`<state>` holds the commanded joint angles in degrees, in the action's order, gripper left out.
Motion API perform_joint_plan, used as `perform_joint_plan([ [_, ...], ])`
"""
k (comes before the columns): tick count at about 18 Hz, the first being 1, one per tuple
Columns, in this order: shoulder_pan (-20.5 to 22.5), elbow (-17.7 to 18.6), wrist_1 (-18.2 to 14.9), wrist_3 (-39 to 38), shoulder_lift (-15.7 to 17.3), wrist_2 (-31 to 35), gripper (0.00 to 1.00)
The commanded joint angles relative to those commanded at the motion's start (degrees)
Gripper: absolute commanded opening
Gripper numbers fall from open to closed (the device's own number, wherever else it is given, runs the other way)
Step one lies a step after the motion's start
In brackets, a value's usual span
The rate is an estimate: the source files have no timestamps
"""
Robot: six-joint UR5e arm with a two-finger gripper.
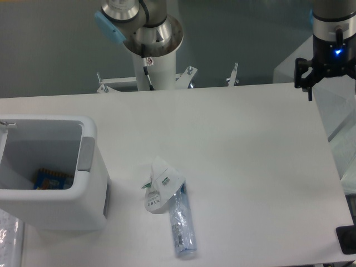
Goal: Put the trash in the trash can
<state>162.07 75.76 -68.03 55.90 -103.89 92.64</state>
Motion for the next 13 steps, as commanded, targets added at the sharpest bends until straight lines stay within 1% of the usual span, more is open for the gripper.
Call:
perform_joint_plan([
  [5,-0.26,-0.18,-0.09,-1.58,-0.26,0.09,1.00],
  [8,-0.44,-0.18,-0.09,-2.72,-0.97,-0.17,1.00],
  [9,-0.79,-0.18,-0.09,-4.55,-0.97,-0.96,1.00],
  [11,-0.70,-0.09,0.00,-10.60,-1.49,-4.99,1.00],
  [12,-0.70,0.00,0.44,-13.85,-1.93,-6.49,1.00],
  [13,-0.70,0.17,1.83,-16.50,-2.28,-7.03,1.00],
])
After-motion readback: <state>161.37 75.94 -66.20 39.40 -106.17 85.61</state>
